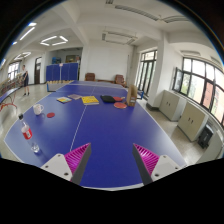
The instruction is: Pour water
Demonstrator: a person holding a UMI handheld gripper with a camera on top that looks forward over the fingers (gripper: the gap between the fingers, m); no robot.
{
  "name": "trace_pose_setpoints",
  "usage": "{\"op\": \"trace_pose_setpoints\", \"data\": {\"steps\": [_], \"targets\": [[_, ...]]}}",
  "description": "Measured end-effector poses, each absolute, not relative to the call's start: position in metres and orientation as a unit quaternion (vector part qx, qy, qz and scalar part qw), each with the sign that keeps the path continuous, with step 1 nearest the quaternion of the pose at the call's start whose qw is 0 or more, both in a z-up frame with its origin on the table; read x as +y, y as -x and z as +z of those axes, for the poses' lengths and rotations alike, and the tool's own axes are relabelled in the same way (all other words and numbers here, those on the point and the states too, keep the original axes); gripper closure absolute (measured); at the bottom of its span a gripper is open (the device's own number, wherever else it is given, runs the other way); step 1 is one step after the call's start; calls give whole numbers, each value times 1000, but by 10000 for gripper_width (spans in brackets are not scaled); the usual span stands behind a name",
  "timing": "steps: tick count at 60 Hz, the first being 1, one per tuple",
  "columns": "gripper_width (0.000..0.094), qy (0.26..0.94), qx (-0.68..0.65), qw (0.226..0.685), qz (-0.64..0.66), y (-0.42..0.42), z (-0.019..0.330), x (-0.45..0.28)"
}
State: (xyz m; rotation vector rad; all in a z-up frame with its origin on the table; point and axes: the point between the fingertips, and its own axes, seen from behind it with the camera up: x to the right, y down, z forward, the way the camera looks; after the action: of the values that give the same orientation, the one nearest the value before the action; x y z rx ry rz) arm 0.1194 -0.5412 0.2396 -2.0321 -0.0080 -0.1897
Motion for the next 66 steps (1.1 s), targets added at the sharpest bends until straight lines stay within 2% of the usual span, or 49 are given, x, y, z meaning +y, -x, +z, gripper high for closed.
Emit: {"op": "trace_pose_setpoints", "data": {"steps": [9,10,15,29,39,51,58,66], "targets": [[86,853,0,515,-87,-106,237,-547],[84,854,0,513,-88,-108,221,-550],[83,860,5,501,-93,-95,214,-567],[88,880,7,468,-79,-12,121,-619],[85,884,-1,463,-58,94,79,-632],[82,872,-24,489,-13,242,76,-574],[86,856,-18,517,1,291,85,-520],[110,834,1,552,-6,310,93,-451]]}}
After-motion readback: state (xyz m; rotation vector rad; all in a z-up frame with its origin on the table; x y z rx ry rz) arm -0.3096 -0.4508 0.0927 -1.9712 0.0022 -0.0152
